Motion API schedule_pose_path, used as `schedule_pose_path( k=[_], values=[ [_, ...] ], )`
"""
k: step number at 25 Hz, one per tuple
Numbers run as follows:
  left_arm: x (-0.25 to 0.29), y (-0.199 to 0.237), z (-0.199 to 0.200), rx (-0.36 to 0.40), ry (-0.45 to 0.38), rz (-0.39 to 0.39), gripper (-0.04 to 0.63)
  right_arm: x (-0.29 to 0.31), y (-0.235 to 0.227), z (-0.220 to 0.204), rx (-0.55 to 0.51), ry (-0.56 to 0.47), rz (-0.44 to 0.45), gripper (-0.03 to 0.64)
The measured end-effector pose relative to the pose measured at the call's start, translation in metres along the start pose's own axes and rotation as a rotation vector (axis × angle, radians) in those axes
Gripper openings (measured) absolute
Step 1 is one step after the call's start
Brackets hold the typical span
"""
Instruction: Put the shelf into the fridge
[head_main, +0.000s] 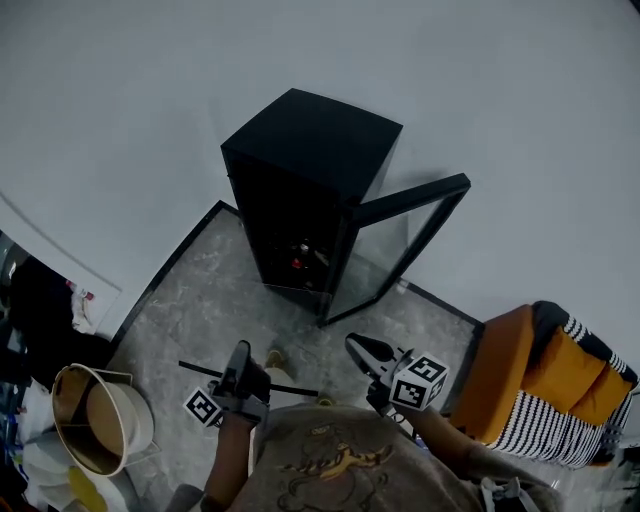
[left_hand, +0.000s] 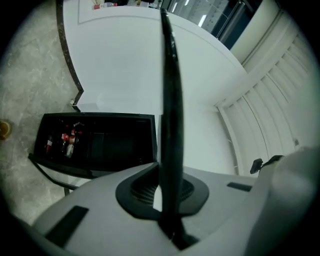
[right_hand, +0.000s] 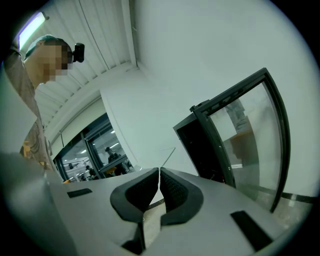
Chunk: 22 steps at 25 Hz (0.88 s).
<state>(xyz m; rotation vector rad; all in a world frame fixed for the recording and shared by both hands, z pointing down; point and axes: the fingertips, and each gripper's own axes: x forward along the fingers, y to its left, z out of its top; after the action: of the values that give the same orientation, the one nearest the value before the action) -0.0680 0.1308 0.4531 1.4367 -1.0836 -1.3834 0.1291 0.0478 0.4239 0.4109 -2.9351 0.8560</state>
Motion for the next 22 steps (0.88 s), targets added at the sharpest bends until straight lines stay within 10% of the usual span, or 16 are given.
schedule_pose_path(
  k=[22],
  values=[
    [0.083, 0.059, 0.062, -0.029, 0.152, 0.054, 0.014, 0.07, -0.034, 0.028, 0.02, -0.055, -0.127, 0.025]
  ],
)
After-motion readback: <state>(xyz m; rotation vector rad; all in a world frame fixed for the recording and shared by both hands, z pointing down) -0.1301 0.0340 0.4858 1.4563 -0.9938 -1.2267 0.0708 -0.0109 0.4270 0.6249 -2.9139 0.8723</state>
